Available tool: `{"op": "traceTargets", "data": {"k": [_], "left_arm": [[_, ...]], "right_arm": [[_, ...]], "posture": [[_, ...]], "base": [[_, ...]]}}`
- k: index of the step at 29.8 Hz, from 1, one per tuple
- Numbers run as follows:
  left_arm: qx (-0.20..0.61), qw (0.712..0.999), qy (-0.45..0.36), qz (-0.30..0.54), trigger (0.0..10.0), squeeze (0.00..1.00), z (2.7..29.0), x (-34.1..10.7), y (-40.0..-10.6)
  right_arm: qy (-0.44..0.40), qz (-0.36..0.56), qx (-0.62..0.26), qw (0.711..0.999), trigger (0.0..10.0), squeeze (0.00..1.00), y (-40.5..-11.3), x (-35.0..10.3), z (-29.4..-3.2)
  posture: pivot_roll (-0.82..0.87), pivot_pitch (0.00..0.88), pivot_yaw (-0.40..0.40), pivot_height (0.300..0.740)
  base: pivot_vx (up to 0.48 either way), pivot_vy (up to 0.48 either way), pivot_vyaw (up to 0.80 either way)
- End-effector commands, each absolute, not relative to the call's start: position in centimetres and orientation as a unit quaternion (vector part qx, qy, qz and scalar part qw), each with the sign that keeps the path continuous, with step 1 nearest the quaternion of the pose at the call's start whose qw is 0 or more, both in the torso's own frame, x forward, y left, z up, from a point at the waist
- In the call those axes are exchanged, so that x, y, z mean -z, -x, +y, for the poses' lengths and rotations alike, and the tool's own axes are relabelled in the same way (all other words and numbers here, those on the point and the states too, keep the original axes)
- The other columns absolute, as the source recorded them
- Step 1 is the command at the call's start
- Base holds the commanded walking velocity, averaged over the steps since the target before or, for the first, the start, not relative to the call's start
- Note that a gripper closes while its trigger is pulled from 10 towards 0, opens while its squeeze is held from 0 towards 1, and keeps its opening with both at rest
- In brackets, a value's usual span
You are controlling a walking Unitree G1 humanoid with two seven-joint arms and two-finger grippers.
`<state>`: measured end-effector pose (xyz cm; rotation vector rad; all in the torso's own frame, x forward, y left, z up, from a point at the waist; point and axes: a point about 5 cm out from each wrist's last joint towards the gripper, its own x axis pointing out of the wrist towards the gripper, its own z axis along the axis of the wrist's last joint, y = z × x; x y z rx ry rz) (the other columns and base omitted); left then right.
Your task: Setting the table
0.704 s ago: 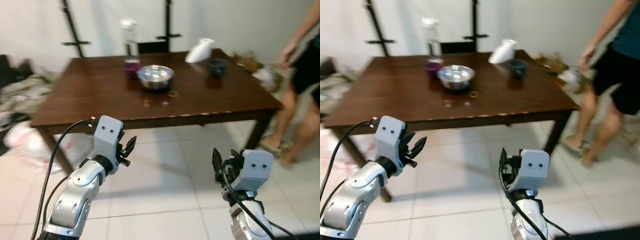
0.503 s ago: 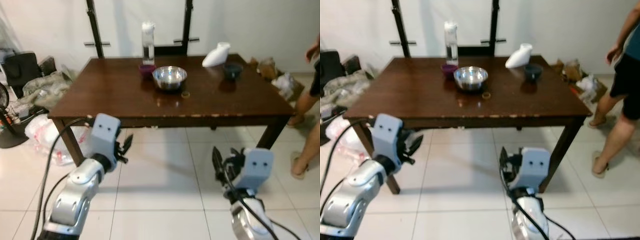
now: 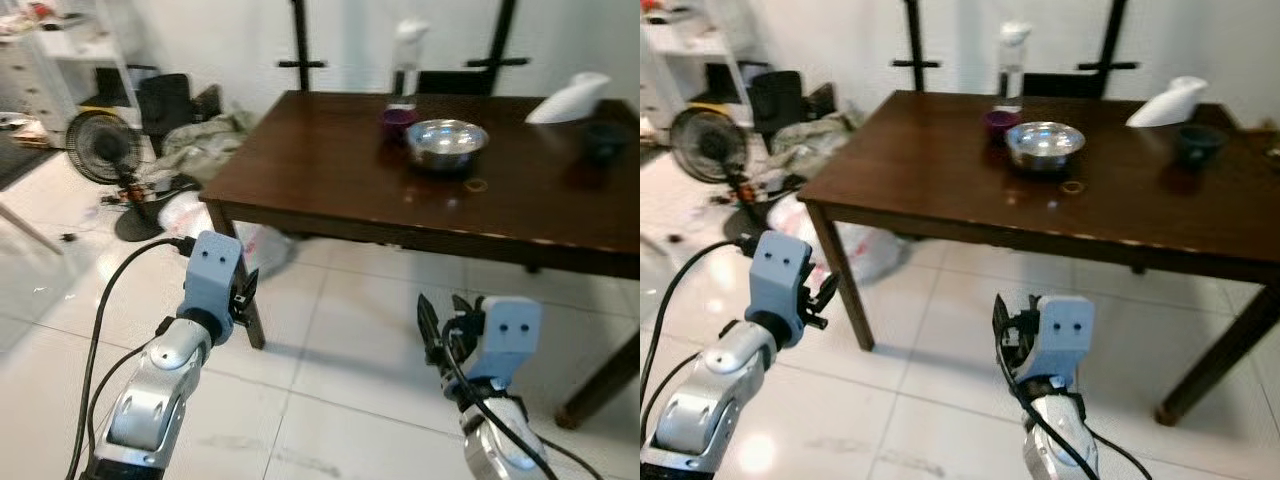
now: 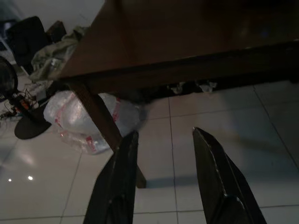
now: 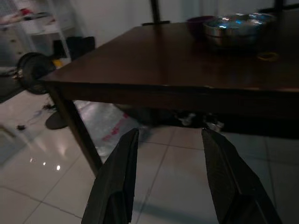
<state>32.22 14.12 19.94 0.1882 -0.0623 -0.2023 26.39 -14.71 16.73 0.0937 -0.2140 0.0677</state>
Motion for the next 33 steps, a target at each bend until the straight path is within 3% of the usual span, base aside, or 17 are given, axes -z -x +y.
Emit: {"op": "traceTargets", "data": {"k": [1,33], "left_arm": [[0.083,0.991,-0.101,-0.008,10.0,0.00,14.80,-18.79,-32.20],[0.066,0.991,-0.114,-0.013,10.0,0.00,14.51,-18.57,-32.28]], "right_arm": [[-0.055,-0.108,-0.055,0.991,10.0,0.00,-26.26,-16.70,-13.82],[-0.040,-0.130,-0.074,0.988,10.0,0.00,-27.01,-17.54,-13.57]], "posture": [[0.05,0.106,0.112,0.740],[0.05,0.105,0.109,0.740]], "base": [[0.000,0.000,0.79],[0.000,0.000,0.79]]}}
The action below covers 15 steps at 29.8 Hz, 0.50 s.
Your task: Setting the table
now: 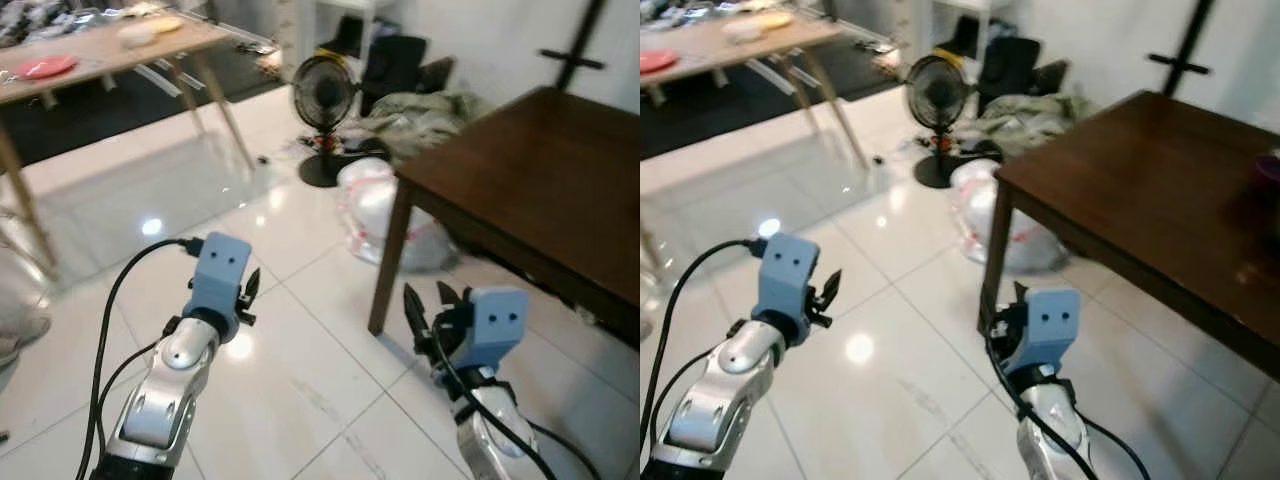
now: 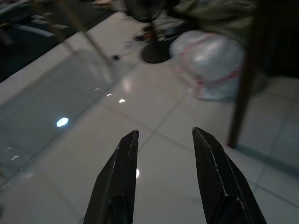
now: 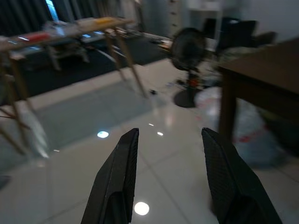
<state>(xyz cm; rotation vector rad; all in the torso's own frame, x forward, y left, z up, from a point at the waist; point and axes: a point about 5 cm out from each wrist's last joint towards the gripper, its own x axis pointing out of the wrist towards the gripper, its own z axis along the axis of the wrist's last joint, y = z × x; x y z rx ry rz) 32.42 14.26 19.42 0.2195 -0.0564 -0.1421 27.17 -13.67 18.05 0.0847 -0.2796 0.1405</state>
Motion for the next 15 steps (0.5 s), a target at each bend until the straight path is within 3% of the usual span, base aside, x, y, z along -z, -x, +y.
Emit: {"op": "traceTargets", "data": {"k": [1,15], "left_arm": [[0.066,0.991,-0.114,-0.013,10.0,0.00,14.51,-18.57,-32.28],[0.055,0.992,-0.111,-0.013,10.0,0.00,14.58,-18.46,-32.39]], "right_arm": [[-0.040,-0.130,-0.074,0.988,10.0,0.00,-27.01,-17.54,-13.57],[-0.038,-0.130,-0.076,0.988,10.0,0.00,-27.01,-17.55,-13.70]], "posture": [[0.05,0.105,0.109,0.740],[0.05,0.108,0.101,0.740]], "base": [[0.000,0.000,0.79],[0.000,0.000,0.79]]}}
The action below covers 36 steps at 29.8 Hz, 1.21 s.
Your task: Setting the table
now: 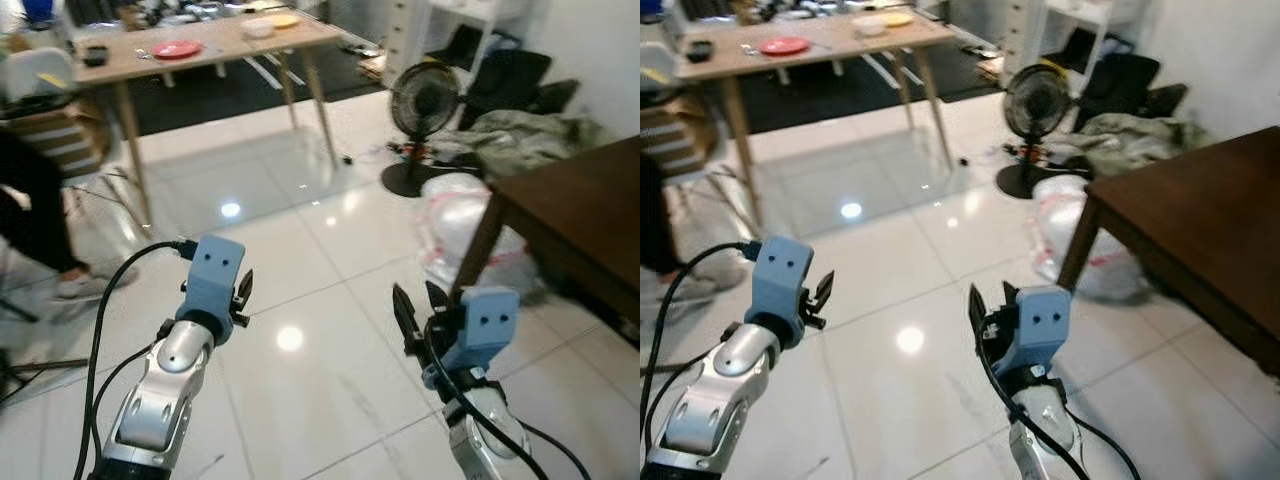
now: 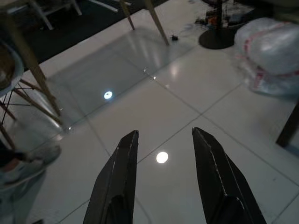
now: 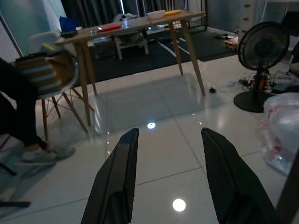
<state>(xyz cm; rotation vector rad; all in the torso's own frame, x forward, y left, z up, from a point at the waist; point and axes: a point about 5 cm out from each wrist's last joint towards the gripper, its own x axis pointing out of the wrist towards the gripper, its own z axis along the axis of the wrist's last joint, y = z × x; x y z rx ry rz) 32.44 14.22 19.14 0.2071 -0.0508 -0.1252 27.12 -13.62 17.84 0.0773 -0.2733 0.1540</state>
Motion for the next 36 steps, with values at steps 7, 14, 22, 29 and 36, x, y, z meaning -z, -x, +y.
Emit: {"op": "traceTargets", "data": {"k": [7,14,22,29,36], "left_arm": [[0.033,0.993,-0.109,-0.014,10.0,0.00,14.9,-18.4,-32.6],[-0.011,0.994,-0.106,-0.006,10.0,0.00,15.7,-18.1,-33.2],[-0.010,0.994,-0.104,-0.012,10.0,0.00,15.5,-18.2,-33.3],[-0.007,0.995,-0.101,-0.017,10.0,0.00,15.3,-18.2,-33.3],[0.028,0.994,-0.105,-0.010,10.0,0.00,14.9,-17.5,-32.8]], "right_arm": [[-0.036,-0.130,-0.075,0.988,10.0,0.00,-27.0,-17.6,-13.8],[-0.031,-0.129,-0.064,0.989,10.0,0.00,-27.2,-17.6,-13.9],[-0.029,-0.131,-0.063,0.989,10.0,0.00,-27.4,-17.7,-14.1],[-0.027,-0.130,-0.063,0.989,10.0,0.00,-27.5,-17.6,-14.2],[0.019,-0.108,-0.065,0.992,10.0,0.00,-27.8,-16.8,-15.2]], "posture": [[0.04,0.111,0.097,0.740],[0.03,0.103,0.090,0.740],[0.03,0.094,0.086,0.740],[0.03,0.087,0.085,0.740],[0.03,0.088,0.084,0.740]], "base": [[0.000,0.000,0.79],[0.350,0.000,0.22],[0.445,0.000,0.00],[0.450,0.000,0.00],[0.452,0.000,0.00]]}}
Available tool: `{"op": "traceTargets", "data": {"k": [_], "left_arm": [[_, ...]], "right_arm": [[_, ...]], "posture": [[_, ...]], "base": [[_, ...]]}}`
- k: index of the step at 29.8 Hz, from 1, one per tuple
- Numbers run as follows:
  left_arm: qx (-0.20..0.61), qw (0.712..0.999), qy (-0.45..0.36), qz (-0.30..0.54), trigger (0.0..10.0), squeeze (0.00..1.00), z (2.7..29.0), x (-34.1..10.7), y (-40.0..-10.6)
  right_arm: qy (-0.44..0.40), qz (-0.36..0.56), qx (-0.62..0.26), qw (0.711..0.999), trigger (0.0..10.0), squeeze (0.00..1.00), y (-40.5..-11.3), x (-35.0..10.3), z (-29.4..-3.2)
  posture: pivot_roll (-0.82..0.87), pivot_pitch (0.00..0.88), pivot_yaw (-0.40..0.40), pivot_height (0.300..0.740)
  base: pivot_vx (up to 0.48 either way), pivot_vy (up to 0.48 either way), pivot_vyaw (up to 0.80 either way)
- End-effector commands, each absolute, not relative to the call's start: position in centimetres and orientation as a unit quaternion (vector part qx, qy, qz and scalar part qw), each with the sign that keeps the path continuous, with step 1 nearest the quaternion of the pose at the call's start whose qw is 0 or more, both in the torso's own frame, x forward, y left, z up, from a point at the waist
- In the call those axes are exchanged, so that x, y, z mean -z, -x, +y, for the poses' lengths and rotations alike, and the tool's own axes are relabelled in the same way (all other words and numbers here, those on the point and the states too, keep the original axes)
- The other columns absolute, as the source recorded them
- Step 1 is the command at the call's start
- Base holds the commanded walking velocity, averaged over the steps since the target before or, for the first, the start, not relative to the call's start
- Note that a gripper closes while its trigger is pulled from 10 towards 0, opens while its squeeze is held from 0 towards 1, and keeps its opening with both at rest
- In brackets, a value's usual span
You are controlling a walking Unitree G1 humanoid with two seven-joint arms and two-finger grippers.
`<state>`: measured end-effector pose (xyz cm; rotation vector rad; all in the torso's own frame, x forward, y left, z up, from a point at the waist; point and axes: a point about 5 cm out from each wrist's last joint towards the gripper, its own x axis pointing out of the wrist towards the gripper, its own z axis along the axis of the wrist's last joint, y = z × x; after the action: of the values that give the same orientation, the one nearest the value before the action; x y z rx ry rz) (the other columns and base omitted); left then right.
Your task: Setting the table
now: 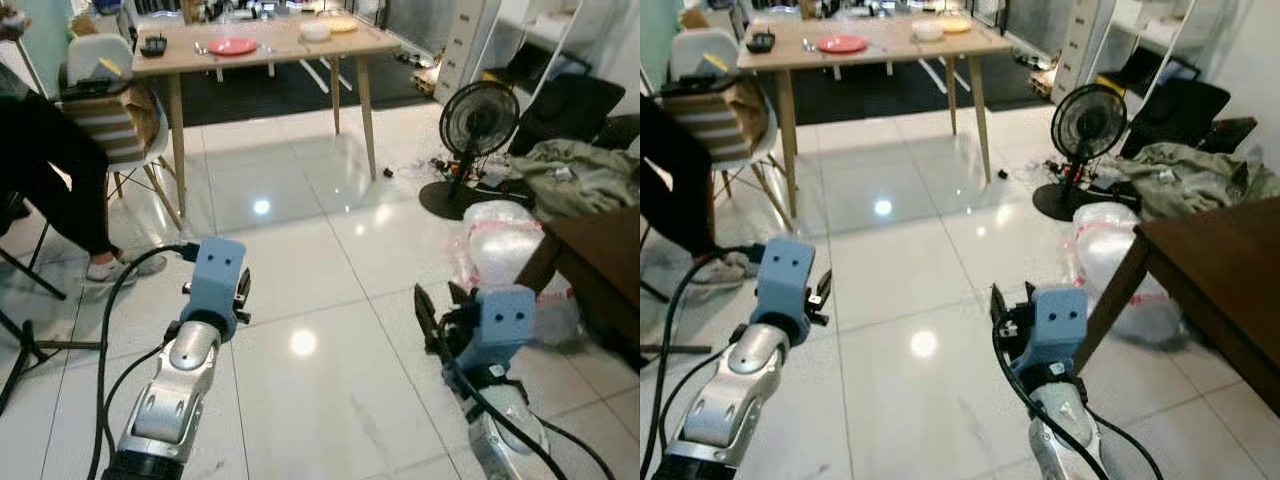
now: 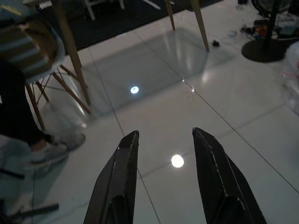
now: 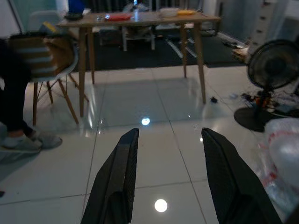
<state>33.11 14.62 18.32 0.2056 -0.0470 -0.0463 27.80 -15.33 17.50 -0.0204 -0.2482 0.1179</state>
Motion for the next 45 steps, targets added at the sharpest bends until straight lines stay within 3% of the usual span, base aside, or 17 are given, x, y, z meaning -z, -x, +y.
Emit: {"op": "traceTargets", "data": {"k": [1,8,9,15,32,45], "left_arm": [[0.046,0.993,-0.106,-0.010,10.0,0.00,14.7,-17.4,-32.7],[0.107,0.989,-0.105,-0.007,10.0,0.00,14.1,-16.8,-32.3],[0.117,0.988,-0.105,-0.009,10.0,0.00,13.9,-16.8,-32.2],[0.139,0.984,-0.110,-0.023,10.0,0.00,13.3,-17.2,-32.3],[0.164,0.979,-0.110,-0.041,10.0,0.00,12.4,-18.0,-32.9],[0.167,0.979,-0.104,-0.044,10.0,0.00,12.4,-18.0,-32.9]], "right_arm": [[0.035,-0.106,-0.060,0.992,10.0,0.00,-27.9,-16.7,-15.5],[0.102,-0.104,-0.007,0.989,10.0,0.00,-28.6,-16.3,-18.1],[0.114,-0.106,0.026,0.988,10.0,0.00,-29.0,-16.5,-19.6],[0.079,-0.105,0.066,0.989,10.0,0.00,-29.6,-17.1,-22.3],[0.031,-0.111,-0.072,0.991,10.0,0.00,-30.3,-17.1,-19.8],[0.024,-0.118,-0.088,0.989,10.0,0.00,-31.1,-17.4,-19.9]], "posture": [[0.03,0.088,0.083,0.740],[0.04,0.088,0.083,0.740],[0.04,0.089,0.085,0.740],[0.04,0.089,0.090,0.740],[0.04,0.087,0.096,0.740],[0.04,0.087,0.091,0.740]], "base": [[0.454,0.000,0.00],[0.457,0.000,0.00],[0.458,0.000,0.00],[0.461,0.000,0.00],[0.465,0.000,0.00],[0.466,0.000,0.00]]}}
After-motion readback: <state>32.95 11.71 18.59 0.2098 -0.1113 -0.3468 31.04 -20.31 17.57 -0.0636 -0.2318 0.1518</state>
